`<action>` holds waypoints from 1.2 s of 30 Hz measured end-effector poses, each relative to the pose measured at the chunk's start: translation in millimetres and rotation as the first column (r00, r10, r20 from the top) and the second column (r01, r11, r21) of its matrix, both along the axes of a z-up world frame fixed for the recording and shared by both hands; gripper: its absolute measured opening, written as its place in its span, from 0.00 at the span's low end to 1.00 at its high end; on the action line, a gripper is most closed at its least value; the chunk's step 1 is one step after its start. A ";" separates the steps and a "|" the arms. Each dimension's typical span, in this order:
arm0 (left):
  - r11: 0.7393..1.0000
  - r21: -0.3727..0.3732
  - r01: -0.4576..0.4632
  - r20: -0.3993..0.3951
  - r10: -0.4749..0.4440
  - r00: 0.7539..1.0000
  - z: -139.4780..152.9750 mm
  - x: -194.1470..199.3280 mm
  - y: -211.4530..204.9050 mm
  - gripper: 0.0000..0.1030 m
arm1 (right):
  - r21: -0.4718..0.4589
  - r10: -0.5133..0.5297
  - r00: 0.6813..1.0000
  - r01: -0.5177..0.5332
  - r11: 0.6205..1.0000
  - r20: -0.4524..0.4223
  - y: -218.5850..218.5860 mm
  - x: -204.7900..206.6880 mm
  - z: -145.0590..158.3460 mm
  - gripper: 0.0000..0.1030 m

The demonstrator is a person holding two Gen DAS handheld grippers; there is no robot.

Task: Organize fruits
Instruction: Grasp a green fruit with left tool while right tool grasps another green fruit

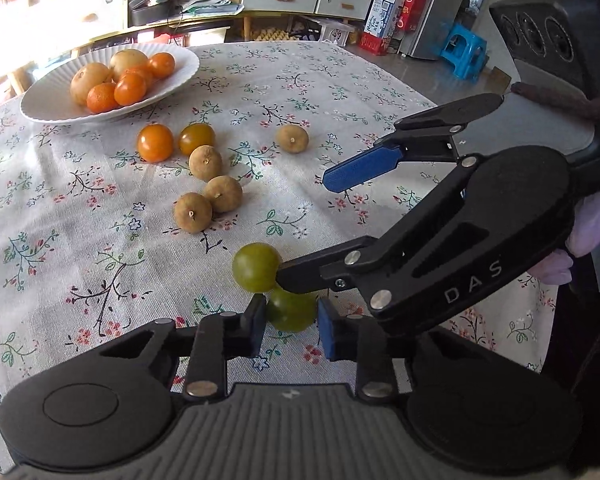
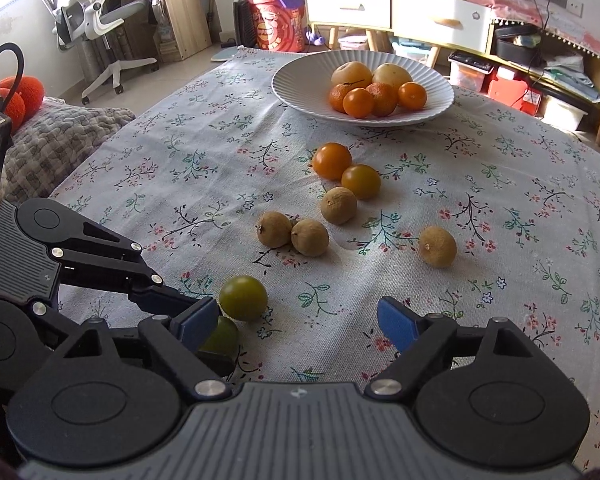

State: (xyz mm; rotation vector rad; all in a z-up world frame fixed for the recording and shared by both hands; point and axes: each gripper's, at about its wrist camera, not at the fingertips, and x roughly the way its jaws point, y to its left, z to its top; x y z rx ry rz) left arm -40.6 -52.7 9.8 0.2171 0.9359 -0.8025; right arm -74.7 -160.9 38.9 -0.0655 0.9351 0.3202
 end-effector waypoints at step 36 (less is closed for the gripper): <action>0.979 0.147 -0.140 0.061 0.133 0.989 10.8 17.8 32.5 0.17 | 0.009 0.098 0.994 -0.098 0.995 -0.045 31.1 5.0 -8.8 0.39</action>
